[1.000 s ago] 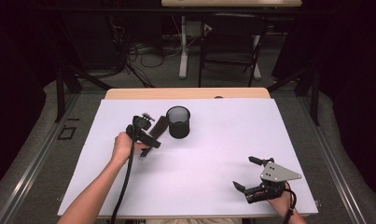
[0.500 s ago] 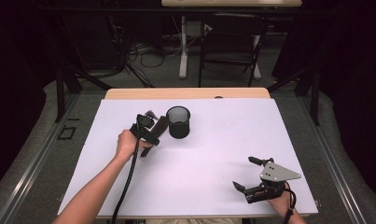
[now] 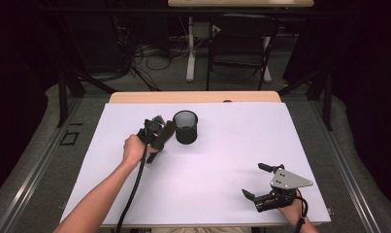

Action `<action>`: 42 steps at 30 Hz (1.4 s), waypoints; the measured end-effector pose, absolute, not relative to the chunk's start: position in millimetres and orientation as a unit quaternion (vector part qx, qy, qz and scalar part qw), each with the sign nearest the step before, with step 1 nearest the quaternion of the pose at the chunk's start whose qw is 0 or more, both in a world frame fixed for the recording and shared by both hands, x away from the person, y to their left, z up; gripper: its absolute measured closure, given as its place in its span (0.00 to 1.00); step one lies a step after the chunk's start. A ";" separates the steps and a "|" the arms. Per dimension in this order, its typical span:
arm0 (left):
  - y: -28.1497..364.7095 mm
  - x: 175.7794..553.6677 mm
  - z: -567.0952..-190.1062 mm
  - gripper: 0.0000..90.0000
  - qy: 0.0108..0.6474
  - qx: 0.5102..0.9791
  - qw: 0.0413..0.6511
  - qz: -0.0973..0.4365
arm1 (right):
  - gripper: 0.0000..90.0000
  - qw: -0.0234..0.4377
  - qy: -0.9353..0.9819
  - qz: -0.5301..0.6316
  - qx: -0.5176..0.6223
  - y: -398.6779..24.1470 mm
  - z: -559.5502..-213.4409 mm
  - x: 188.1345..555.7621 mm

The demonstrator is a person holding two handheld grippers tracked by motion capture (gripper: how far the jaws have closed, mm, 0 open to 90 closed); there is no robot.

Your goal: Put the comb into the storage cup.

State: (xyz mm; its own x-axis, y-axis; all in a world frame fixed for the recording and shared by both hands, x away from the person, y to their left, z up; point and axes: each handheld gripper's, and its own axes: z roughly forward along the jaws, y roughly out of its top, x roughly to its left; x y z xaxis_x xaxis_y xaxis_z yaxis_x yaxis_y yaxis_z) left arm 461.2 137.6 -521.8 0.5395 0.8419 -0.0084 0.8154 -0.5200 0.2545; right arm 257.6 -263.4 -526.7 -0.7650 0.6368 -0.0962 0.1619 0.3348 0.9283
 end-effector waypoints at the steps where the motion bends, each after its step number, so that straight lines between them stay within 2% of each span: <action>1: 137.2 461.3 -522.4 0.73 0.479 0.868 0.113 0.059 | 0.00 0.229 0.784 0.518 0.255 -263.3 -526.8 257.6; 18: 137.5 464.1 -526.0 0.80 0.492 0.862 0.106 0.057 | 0.00 0.227 0.782 0.522 0.253 -264.0 -525.5 256.3; 42: 160.9 459.0 -503.3 0.80 0.494 0.841 0.204 0.085 | 0.00 0.230 0.782 0.521 0.254 -264.4 -525.1 256.7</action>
